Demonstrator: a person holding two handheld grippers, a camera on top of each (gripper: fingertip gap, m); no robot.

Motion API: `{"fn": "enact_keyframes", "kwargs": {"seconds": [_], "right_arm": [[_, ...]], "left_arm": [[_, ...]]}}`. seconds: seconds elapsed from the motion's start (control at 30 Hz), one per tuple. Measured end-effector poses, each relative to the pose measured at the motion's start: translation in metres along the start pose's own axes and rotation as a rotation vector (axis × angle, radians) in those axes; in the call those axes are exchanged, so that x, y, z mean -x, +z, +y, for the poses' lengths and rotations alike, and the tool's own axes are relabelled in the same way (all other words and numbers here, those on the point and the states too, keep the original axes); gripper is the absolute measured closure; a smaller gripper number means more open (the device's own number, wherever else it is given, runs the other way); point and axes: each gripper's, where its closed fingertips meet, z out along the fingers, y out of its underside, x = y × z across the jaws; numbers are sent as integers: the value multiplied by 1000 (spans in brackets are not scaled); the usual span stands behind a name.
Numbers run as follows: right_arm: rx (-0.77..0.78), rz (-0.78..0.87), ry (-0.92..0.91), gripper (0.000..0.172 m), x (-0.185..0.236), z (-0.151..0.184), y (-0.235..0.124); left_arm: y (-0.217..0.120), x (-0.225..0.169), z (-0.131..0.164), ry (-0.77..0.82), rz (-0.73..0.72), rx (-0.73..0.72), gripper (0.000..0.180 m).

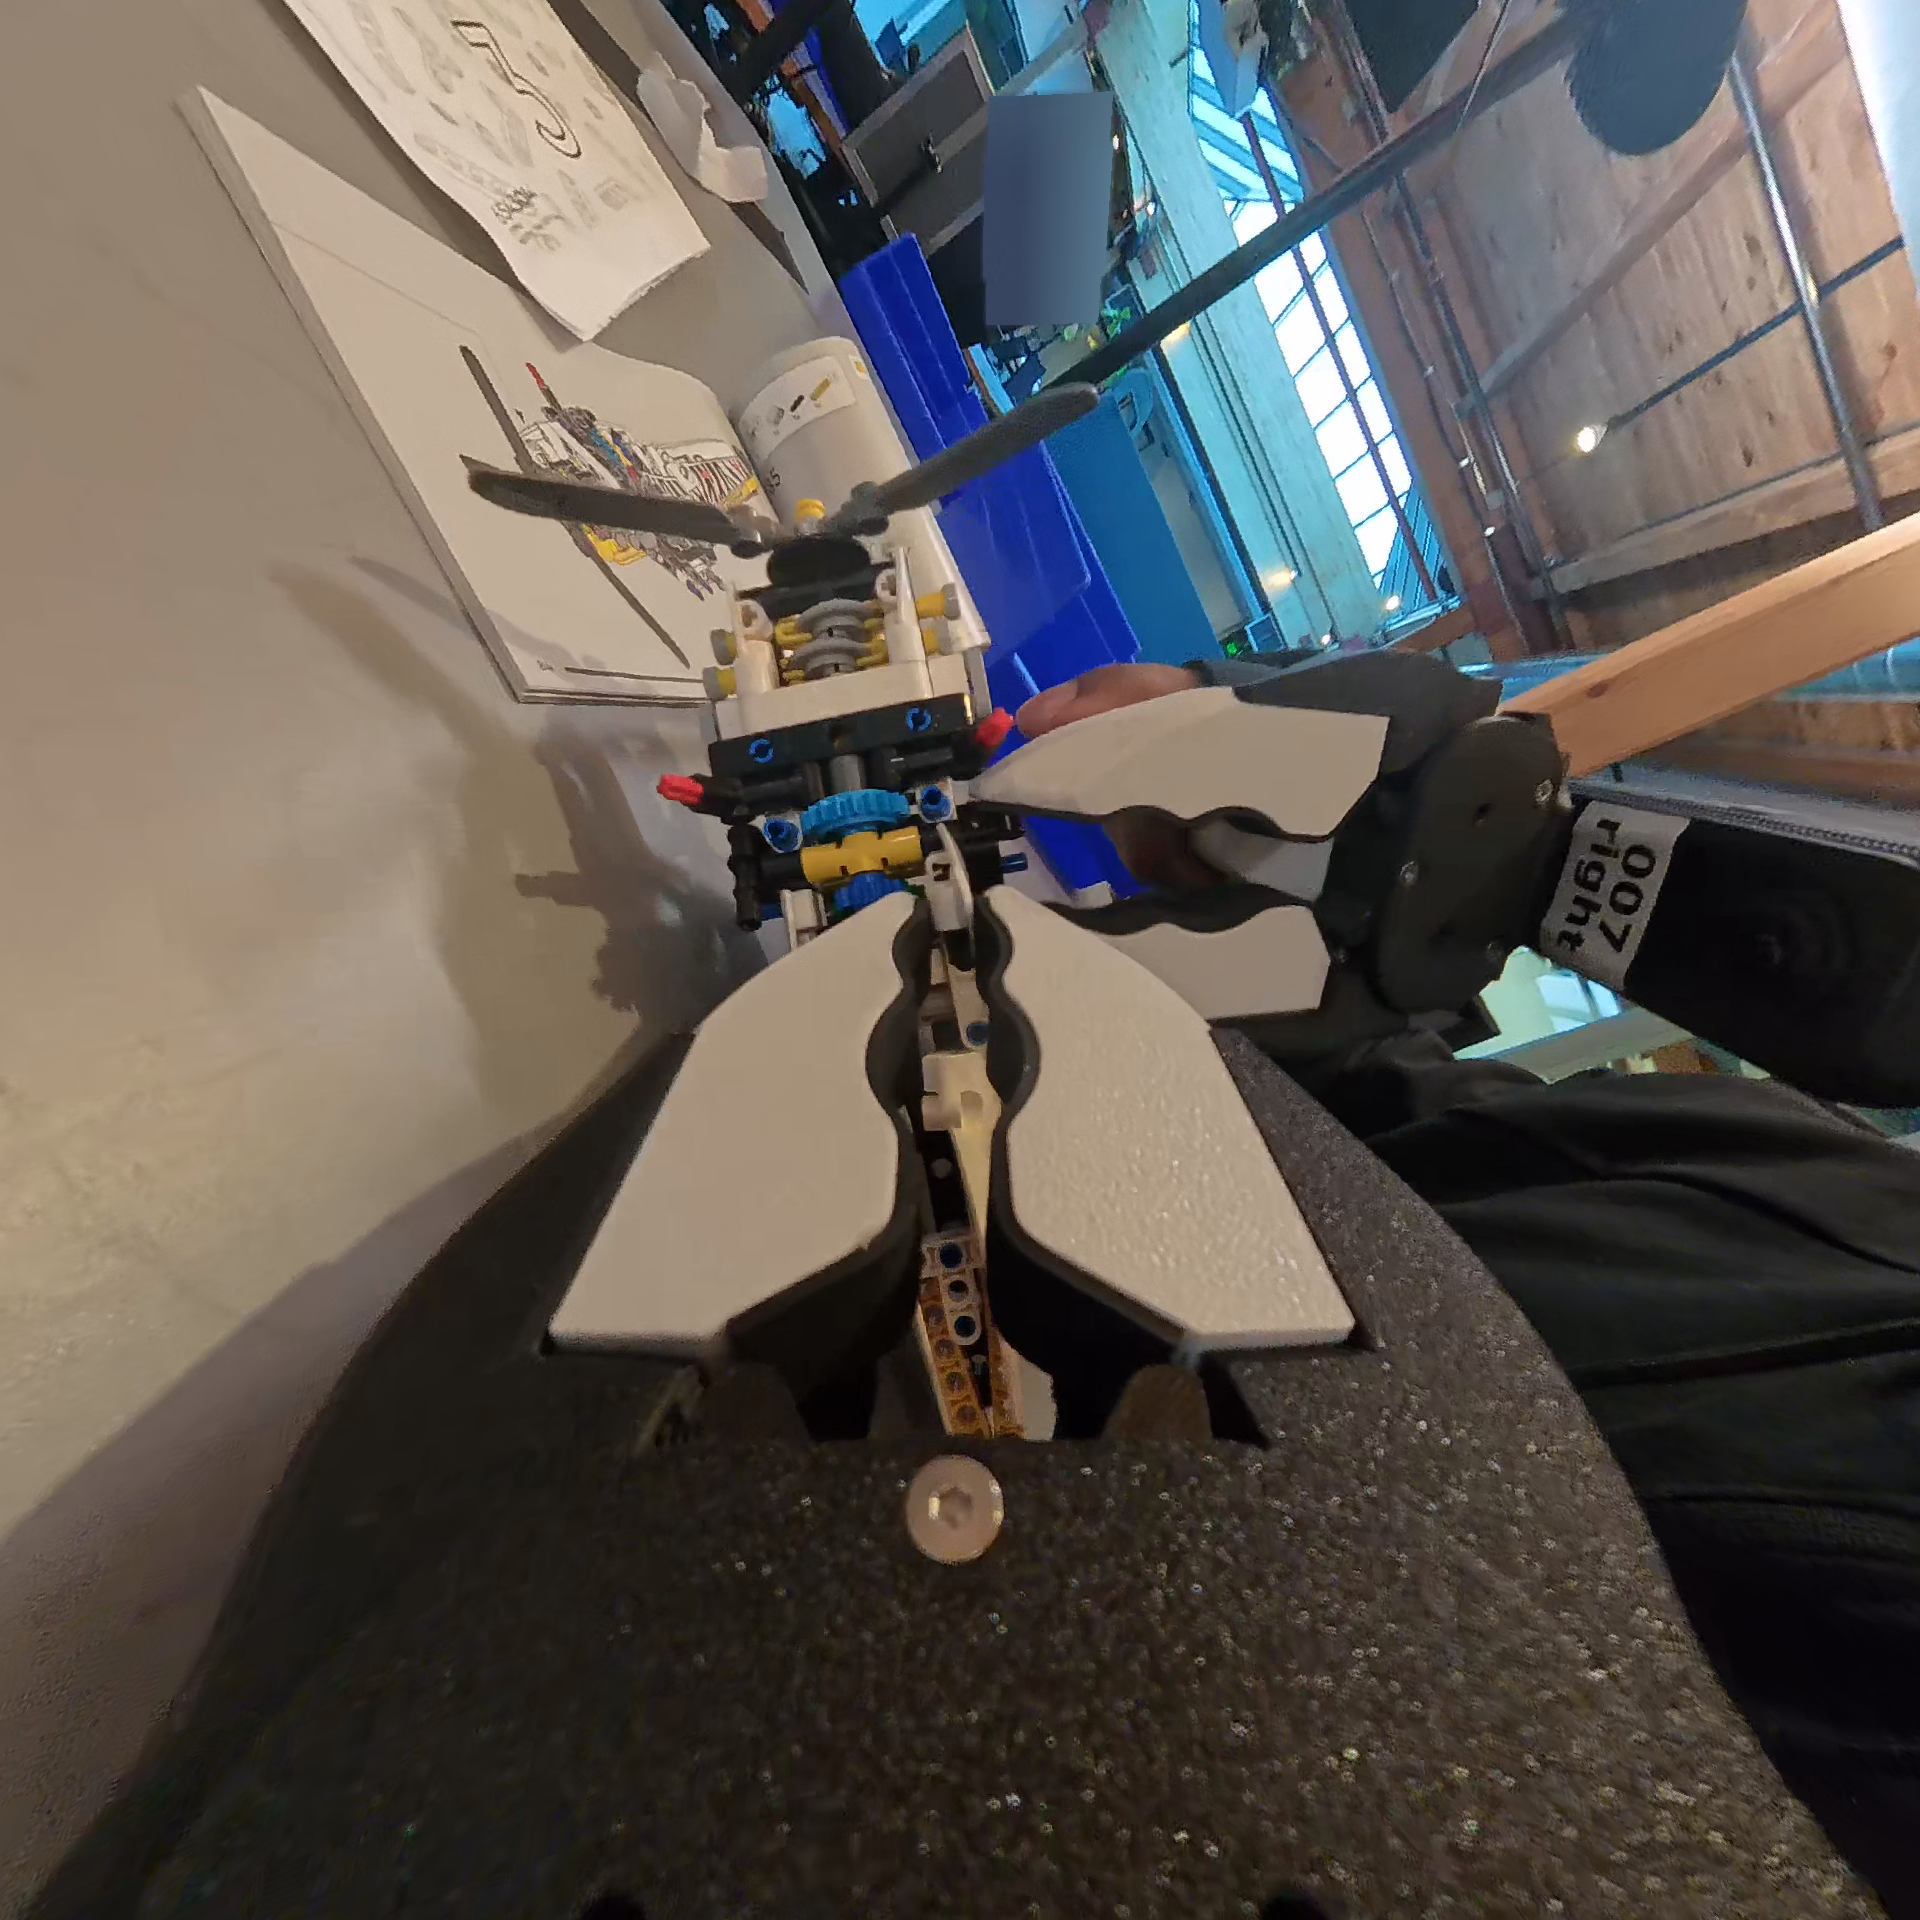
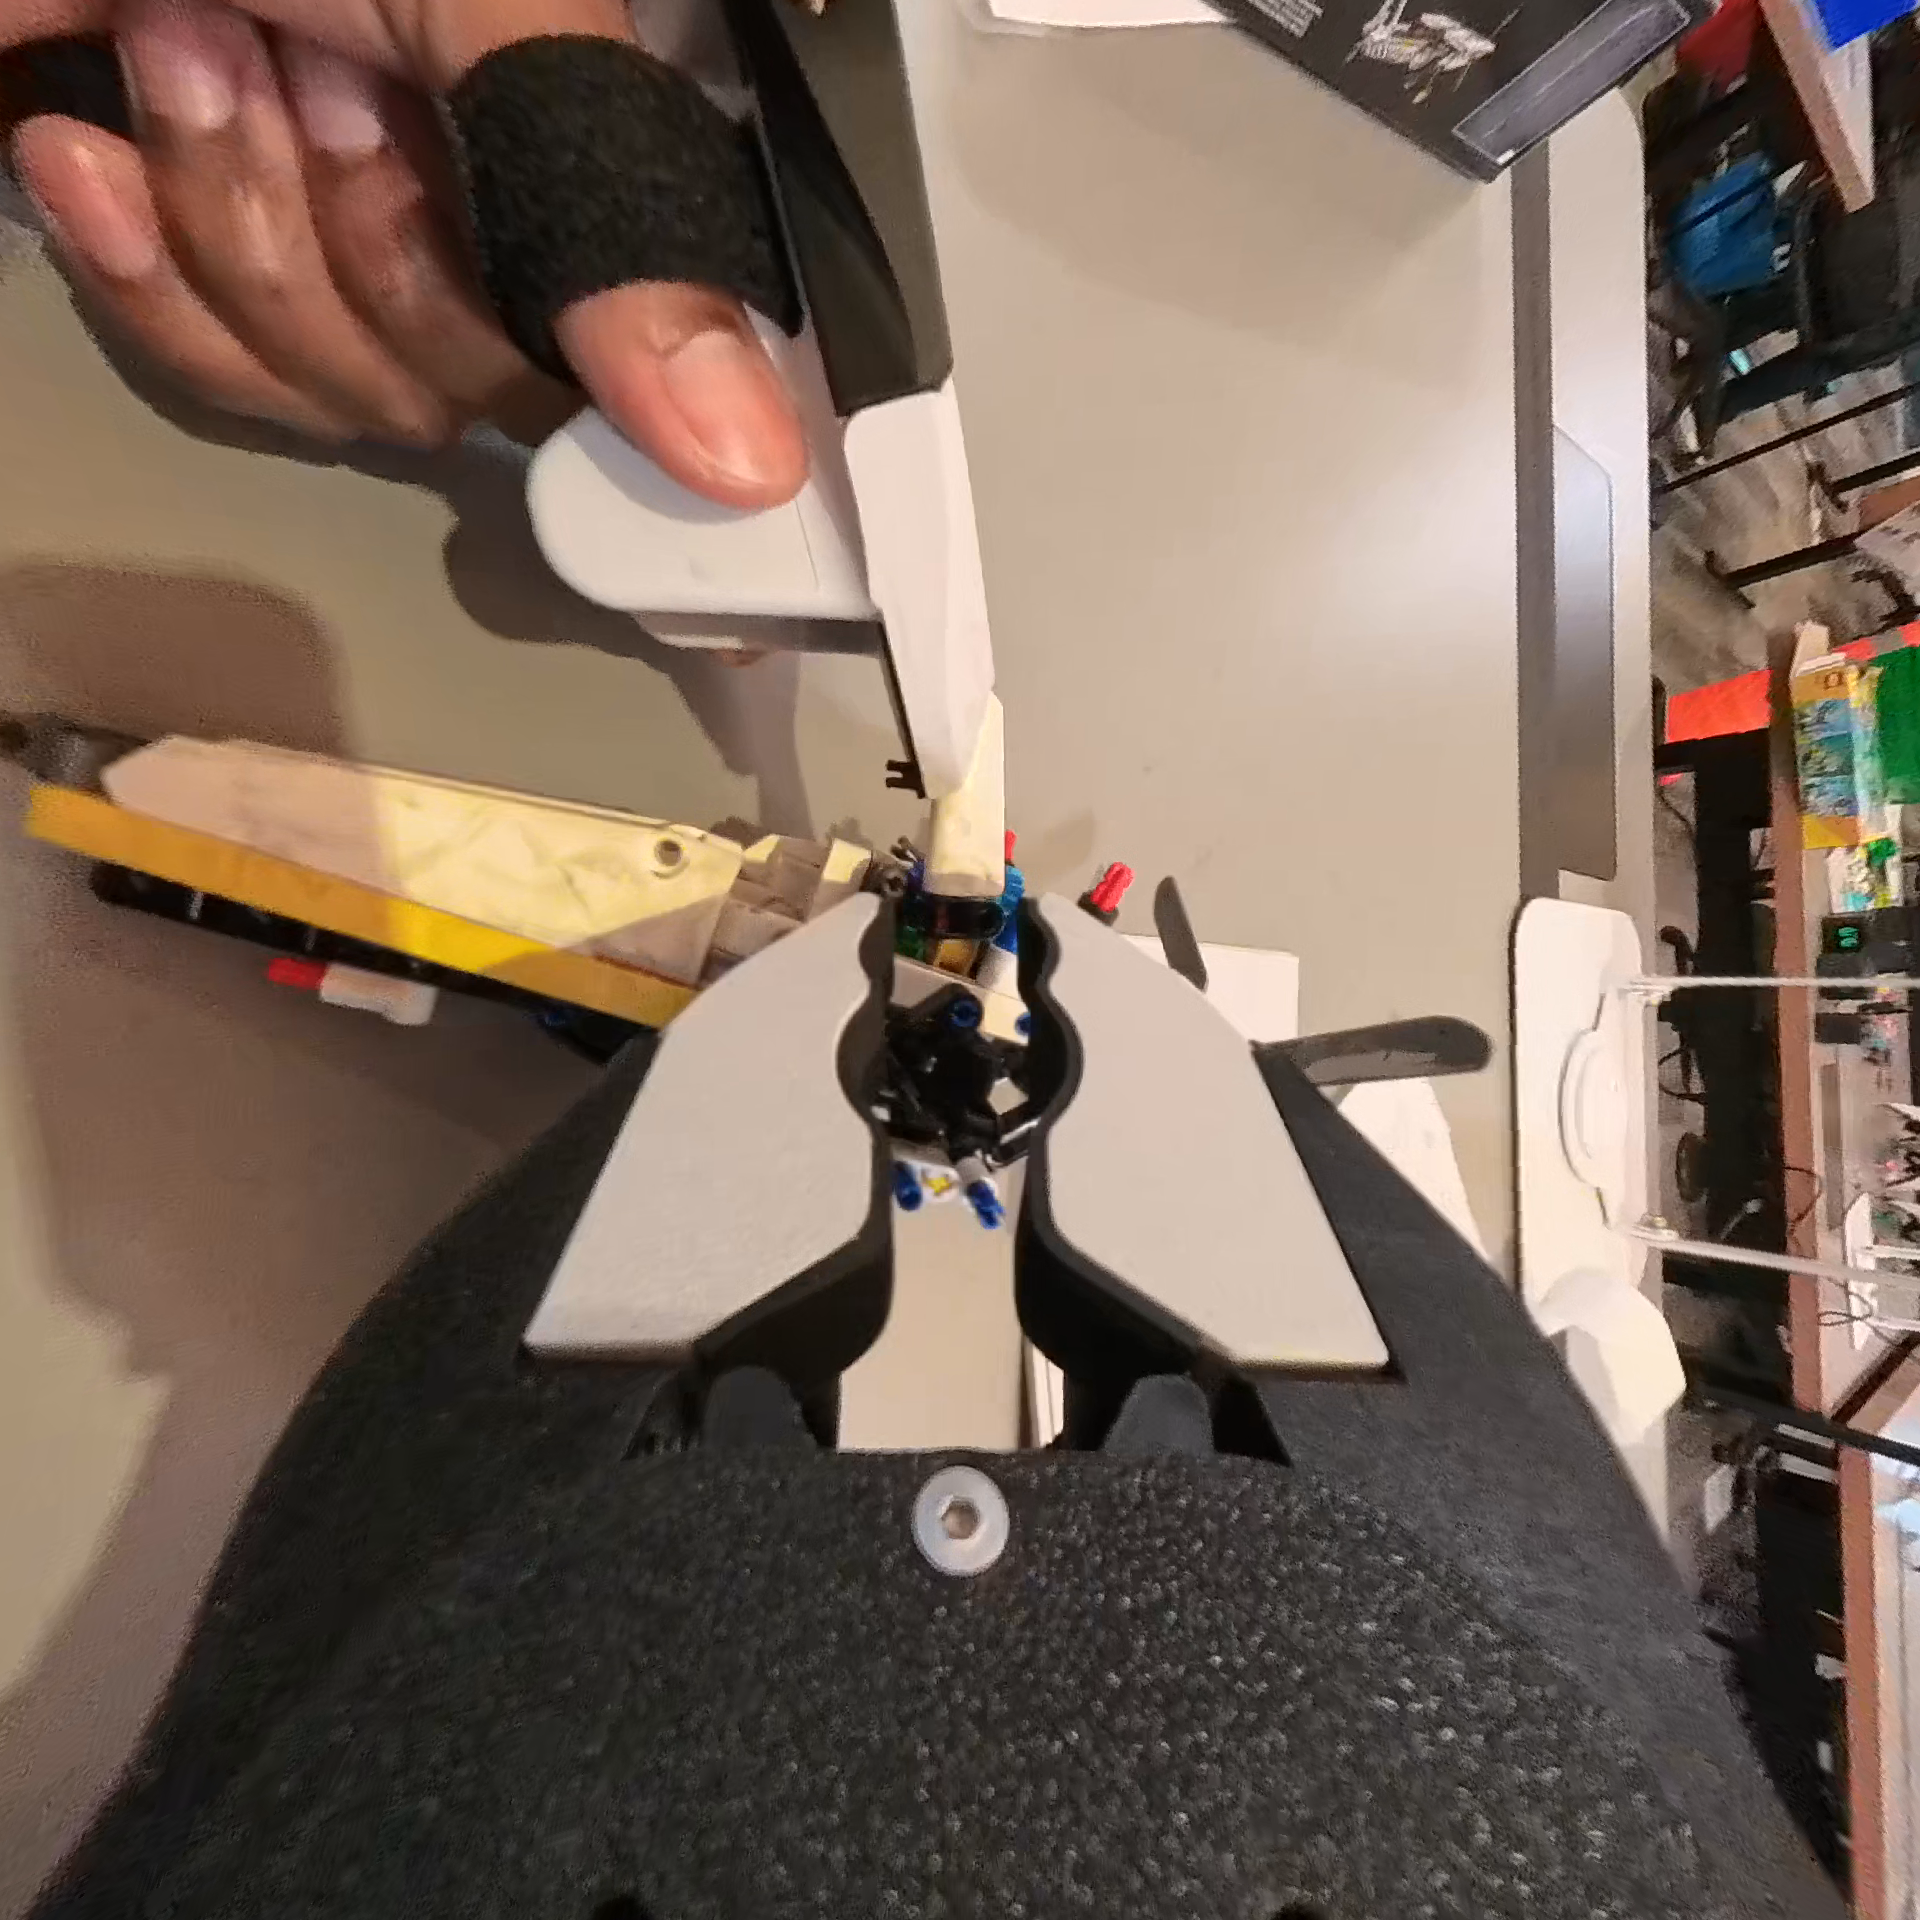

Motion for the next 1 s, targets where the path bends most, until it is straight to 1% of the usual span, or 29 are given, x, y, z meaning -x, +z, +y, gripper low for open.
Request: {"fn": "enact_keyframes", "kwargs": {"seconds": [0.3,0.37,0.5,0.77,1.0], "right_arm": [[22,0,28,153,3,0,4],[25,-13,32,157,3,1,4],[22,-64,14,157,4,2,3],[23,-88,-20,157,7,2,7],[-7,-116,-31,157,11,2,5]], "left_arm": [[0,0,3,-27,-10,-20,171],[0,0,4,-29,-5,-7,171],[-1,0,7,-14,-1,23,171],[-2,4,10,-24,-35,33,171],[-4,5,15,-49,1,103,171]]}}
